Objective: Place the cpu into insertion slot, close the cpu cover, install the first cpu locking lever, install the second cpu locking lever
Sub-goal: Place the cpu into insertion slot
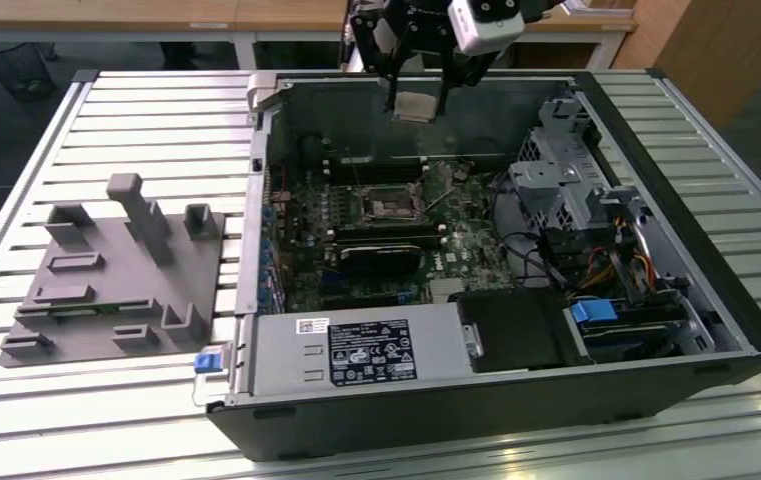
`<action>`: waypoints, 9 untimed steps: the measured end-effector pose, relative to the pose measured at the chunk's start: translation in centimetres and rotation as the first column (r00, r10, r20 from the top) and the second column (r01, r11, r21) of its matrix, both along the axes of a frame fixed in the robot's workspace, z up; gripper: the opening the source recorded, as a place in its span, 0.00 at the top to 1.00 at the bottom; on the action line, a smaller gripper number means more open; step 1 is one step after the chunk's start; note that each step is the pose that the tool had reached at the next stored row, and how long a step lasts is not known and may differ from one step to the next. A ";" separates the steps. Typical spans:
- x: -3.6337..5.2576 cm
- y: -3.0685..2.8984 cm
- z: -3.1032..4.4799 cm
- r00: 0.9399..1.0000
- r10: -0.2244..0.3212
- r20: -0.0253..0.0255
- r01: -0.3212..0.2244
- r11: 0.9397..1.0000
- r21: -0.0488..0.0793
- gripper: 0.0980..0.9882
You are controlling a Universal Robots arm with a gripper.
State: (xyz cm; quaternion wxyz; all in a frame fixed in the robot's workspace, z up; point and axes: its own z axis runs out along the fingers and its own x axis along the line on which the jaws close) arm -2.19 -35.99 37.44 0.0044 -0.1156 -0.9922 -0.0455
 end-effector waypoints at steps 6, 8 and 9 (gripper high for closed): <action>0.00 0.00 0.00 1.000 -0.018 0.000 0.018 1.000 0.000 0.51; 0.00 0.00 0.00 1.000 -0.024 0.000 0.024 1.000 0.000 0.51; 0.00 0.00 0.00 1.000 -0.027 0.000 0.027 1.000 0.000 0.51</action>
